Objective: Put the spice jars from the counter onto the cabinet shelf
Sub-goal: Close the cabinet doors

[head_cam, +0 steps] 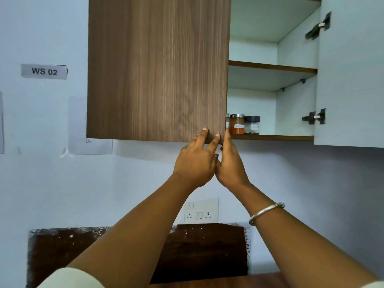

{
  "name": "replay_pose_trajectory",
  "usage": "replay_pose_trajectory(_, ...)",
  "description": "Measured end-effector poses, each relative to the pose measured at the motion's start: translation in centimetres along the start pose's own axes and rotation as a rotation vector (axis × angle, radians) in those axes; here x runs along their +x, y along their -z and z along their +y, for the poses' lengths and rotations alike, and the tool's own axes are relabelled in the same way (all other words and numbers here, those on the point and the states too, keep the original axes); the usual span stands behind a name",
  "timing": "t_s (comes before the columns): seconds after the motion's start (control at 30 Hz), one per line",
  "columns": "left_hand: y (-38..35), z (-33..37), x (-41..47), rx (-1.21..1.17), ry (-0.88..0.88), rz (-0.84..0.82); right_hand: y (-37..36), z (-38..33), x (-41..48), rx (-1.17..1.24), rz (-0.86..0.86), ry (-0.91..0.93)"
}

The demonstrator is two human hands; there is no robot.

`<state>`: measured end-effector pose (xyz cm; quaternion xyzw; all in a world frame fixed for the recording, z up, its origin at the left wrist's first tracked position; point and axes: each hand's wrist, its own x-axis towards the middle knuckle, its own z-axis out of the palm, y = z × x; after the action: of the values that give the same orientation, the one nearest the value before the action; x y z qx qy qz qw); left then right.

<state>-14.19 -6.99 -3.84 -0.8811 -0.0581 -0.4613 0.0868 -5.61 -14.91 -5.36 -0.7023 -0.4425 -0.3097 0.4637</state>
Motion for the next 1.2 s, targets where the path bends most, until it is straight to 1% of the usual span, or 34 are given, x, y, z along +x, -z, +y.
replay_pose_trajectory(0.1, -2.5, -0.4, 1.5, 0.058, -0.001, -0.011, -1.1, 2.5, 1.6, -0.155, 0.037, 0.011)
replay_pose_trajectory(0.3, -6.7, -0.7, 3.9, 0.125, 0.039, -0.067, -2.5, 6.7, 4.5, -0.392, -0.029, -0.026)
replay_pose_trajectory(0.5, -9.6, -1.7, 6.2, 0.201, 0.071, -0.173, -3.9, 8.7, 7.1, -0.487, -0.109, -0.071)
replay_pose_trajectory(0.67, -11.7, -2.3, 7.9, 0.218, 0.112, -0.223, -4.6, 9.9, 9.2, -0.615, -0.173, -0.036)
replay_pose_trajectory(0.97, -14.3, -3.8, 9.6, 0.270, 0.137, -0.290, -6.8, 12.0, 11.0, -0.630, -0.281, -0.073)
replay_pose_trajectory(1.13, -15.1, -4.3, 9.5, 0.284, 0.115, -0.254, -7.6, 12.8, 11.1, -0.623, -0.263, -0.067)
replay_pose_trajectory(1.2, -15.2, -4.5, 9.5, 0.287, 0.106, -0.253, -7.6, 12.8, 11.1, -0.633, -0.282, -0.075)
